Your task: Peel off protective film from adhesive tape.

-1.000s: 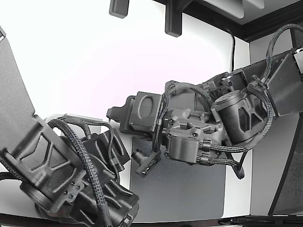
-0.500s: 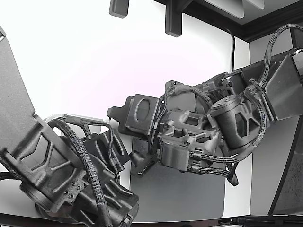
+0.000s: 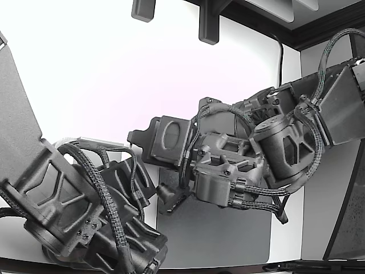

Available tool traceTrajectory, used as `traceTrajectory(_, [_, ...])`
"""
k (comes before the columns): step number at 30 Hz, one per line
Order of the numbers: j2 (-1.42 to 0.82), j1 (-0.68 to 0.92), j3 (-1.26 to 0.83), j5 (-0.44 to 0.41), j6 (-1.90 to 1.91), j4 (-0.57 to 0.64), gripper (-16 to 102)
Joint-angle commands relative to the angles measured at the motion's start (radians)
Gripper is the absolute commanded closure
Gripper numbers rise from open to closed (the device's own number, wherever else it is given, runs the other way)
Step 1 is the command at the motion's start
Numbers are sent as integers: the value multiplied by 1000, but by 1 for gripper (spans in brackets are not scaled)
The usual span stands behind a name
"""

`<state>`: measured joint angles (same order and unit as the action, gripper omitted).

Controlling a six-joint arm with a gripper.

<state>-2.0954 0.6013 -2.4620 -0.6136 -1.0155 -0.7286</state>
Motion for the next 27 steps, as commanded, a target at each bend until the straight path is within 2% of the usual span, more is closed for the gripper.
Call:
traceTrajectory(1, [-26, -6, 20, -6, 0, 11, 97])
traceTrajectory(27, [-8, -5, 18, -11, -3, 17, 97])
